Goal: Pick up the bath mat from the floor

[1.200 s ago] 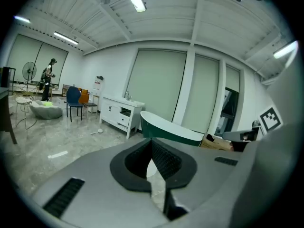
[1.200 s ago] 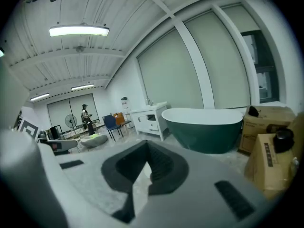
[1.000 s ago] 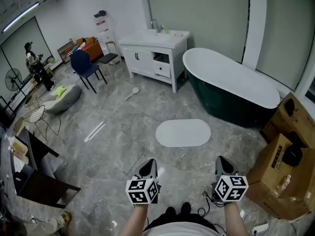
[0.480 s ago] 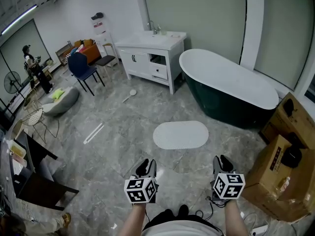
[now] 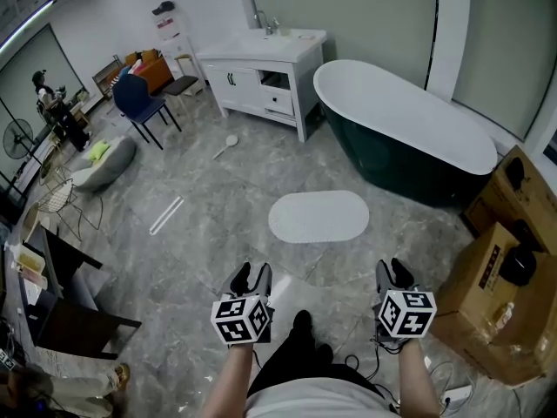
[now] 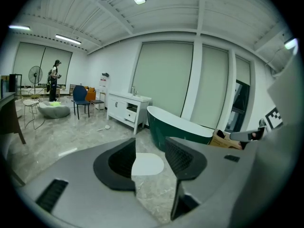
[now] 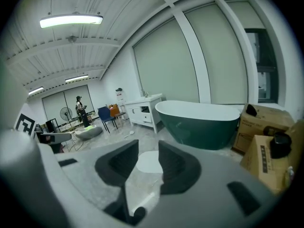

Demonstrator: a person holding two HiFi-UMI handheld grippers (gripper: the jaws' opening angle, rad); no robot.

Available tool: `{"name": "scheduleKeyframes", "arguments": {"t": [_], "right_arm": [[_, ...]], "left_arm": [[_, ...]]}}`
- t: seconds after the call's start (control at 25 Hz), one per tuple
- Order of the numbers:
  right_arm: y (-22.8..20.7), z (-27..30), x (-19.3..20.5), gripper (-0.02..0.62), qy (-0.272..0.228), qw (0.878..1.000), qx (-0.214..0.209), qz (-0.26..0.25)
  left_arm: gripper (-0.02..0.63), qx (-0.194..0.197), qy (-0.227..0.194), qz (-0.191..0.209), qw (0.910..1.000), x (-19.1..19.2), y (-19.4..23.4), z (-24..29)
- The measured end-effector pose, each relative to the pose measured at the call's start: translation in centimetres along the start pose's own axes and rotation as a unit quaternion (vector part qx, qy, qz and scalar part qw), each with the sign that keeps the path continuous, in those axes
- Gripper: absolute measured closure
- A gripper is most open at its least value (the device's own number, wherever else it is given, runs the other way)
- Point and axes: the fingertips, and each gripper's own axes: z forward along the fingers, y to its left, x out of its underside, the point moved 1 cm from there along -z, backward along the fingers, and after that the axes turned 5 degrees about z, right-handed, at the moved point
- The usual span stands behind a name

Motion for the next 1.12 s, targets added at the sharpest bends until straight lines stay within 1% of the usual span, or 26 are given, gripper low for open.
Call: {"name": "scheduleKeyframes", "arguments": {"t": [0.2, 0.4, 0.6, 0.8, 0.92, 1.12], "right_arm": [[-0.8, 3.4, 0.0, 0.453, 0.021, 1.0, 0.01, 0.01], [-1.1, 8.9, -1.2, 0.448, 0.041, 0.999, 0.02, 0.0], [-1.4, 16.0, -3.2, 0.437, 0.067, 0.997, 0.029, -0.003], [-0.5, 22.2, -6.2, 0.437, 0.077, 0.996, 0.034, 0.005], [-0.4, 24.6, -7.1, 0.437, 0.082, 0.996, 0.041, 0.014], [-1.3, 27.4, -8.2, 0.437, 0.084, 0.995, 0.054, 0.014]], "left_arm": [[0.42, -0.003, 0.016, -0.001, 0.9999, -0.2, 1.4, 3.4], [0.413, 0.002, 0.028, -0.014, 0.9995, -1.0, 3.4, 9.1], [0.396, 0.015, 0.04, -0.026, 0.9987, -2.6, 5.6, 16.1], [0.375, 0.026, 0.047, -0.033, 0.998, -4.9, 8.1, 22.0], [0.362, 0.028, 0.052, -0.031, 0.9977, -5.8, 9.2, 25.0], [0.362, 0.033, 0.06, -0.03, 0.9972, -6.4, 10.1, 28.8]]}}
